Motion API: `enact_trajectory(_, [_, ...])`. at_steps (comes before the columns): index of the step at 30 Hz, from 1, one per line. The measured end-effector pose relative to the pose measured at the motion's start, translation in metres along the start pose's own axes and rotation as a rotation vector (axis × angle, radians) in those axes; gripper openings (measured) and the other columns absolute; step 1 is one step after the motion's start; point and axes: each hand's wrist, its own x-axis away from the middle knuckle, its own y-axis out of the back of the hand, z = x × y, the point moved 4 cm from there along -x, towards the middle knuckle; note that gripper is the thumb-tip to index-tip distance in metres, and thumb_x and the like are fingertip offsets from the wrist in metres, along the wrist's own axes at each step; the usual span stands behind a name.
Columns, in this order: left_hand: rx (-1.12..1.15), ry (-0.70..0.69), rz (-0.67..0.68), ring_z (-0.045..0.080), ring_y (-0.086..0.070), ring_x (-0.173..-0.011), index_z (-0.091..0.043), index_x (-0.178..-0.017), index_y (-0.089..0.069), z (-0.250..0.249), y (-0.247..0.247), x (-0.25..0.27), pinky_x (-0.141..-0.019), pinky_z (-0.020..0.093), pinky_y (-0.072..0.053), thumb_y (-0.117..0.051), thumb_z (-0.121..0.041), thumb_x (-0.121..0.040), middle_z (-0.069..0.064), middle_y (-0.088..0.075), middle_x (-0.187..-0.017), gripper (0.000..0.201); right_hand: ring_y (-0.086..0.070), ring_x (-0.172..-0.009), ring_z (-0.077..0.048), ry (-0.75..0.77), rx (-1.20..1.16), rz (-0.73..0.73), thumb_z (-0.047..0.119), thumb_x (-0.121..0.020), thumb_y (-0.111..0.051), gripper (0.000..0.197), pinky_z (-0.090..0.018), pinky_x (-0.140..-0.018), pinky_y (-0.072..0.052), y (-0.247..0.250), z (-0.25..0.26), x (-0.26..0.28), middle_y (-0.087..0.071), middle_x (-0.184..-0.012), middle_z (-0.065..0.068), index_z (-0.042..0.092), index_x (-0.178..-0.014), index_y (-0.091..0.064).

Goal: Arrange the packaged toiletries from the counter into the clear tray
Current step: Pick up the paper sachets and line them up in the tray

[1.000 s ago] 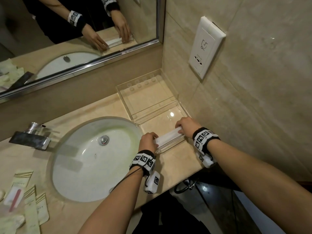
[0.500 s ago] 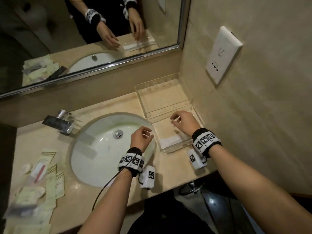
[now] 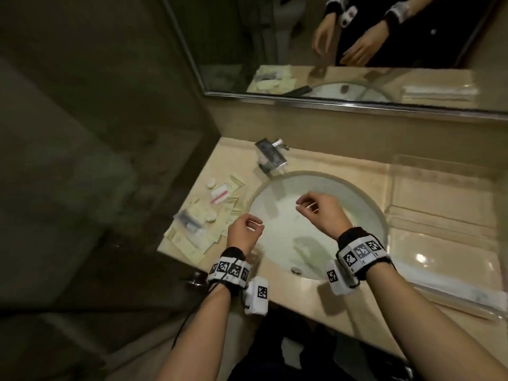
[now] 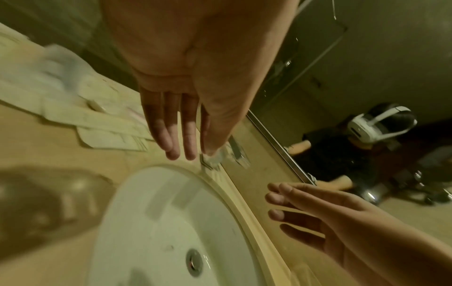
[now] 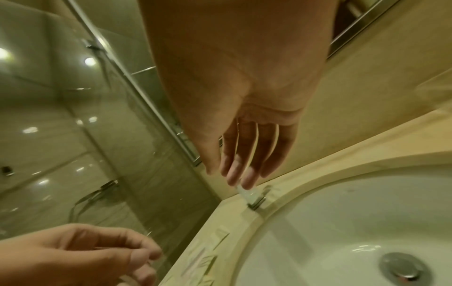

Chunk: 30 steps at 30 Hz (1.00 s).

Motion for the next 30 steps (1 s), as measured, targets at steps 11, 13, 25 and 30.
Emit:
enact_trajectory(11, [0.117,0.231,-0.142,0.014,-0.062,-0.073,-0.012,-0.088,-0.068,0.134,0.116,-0.028,-0.074,0.024,-0.049,-0.069,-0.012,-0.081,0.000,-0.067,-0.077,0.007,-0.063,-0.073,-0.013,0.074,0.083,0.230,0.022,-0.090,-0.068,0.012,-0.021,-0.068,-0.048,-0.152,0.092,-0.059,-0.069,-0.085,0.003,0.014,-0.099,-0.069])
enact_trajectory(13, [0.117,0.257,-0.137,0.016,-0.062,-0.073,-0.013,-0.087,-0.068,0.157,0.131,-0.037,-0.073,0.023,-0.048,-0.069,-0.011,-0.081,0.001,-0.067,-0.077,0.006,-0.064,-0.075,-0.016,0.058,0.091,0.251,0.020,-0.090,-0.068,0.011,-0.025,-0.072,-0.050,-0.178,0.101,-0.068,-0.070,-0.085,0.001,0.013,-0.098,-0.069])
enact_trajectory(25, [0.324,0.504,-0.081,0.029,-0.068,-0.087,-0.013,-0.088,-0.052,0.225,0.145,-0.096,-0.085,0.040,-0.057,-0.080,-0.012,-0.072,0.009,-0.067,-0.084,0.033,-0.061,-0.082,-0.017,-0.157,0.249,0.288,0.023,-0.085,-0.071,0.016,-0.029,-0.076,-0.050,-0.276,0.100,-0.125,-0.065,-0.096,0.002,0.018,-0.100,-0.064])
enact_trajectory(30, [0.383,0.593,-0.125,0.029,-0.067,-0.093,-0.011,-0.099,-0.049,0.223,0.138,-0.114,-0.090,0.041,-0.055,-0.080,-0.011,-0.073,0.008,-0.066,-0.087,0.040,-0.054,-0.084,-0.015,-0.206,0.340,0.283,0.021,-0.080,-0.077,0.032,-0.024,-0.072,-0.039,-0.287,0.092,-0.140,-0.059,-0.096,0.003,0.016,-0.107,-0.063])
